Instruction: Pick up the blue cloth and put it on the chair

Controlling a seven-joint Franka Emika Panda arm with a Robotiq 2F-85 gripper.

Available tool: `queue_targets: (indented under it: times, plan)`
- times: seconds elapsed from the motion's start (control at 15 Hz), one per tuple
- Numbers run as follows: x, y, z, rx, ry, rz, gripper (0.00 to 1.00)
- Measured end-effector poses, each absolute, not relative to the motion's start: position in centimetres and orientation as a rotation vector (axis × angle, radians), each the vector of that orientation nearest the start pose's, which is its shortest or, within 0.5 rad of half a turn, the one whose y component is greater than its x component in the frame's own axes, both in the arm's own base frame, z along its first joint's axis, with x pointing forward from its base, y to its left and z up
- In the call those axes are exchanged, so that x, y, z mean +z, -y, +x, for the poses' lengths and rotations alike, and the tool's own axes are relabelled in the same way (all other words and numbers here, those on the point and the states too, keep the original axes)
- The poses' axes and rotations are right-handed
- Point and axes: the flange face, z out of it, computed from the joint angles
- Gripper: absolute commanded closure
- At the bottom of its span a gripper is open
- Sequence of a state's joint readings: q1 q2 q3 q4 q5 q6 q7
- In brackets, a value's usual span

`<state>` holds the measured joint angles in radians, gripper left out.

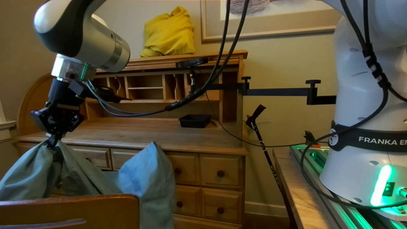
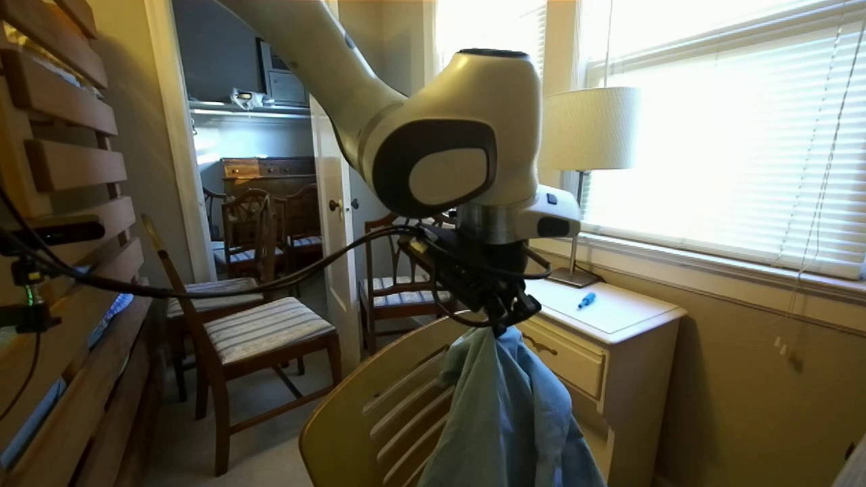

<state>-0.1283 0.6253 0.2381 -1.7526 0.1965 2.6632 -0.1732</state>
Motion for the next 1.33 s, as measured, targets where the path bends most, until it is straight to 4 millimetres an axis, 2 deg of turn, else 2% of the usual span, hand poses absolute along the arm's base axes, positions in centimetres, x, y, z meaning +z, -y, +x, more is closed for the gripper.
queue_targets:
  times: [0.27,0.53,0.73,1.07,1.13,1.2,1.33]
  plan:
    - [23.3,-1.7,68.7,-0.394,-0.032,-2.922,0.99]
    - [21.3,0.6,68.1,-0.329,-0.026,-2.959,0.99]
    - [20.4,1.4,67.8,-0.299,0.081,-2.984,0.99]
    - [19.2,2.2,67.4,-0.276,0.367,-3.013,0.99]
    - [18.9,2.4,67.3,-0.268,0.420,-3.019,0.90]
    - [18.6,2.6,67.2,-0.260,0.467,-3.025,0.71]
    - [18.0,3.0,67.0,-0.246,0.524,-3.031,0.59]
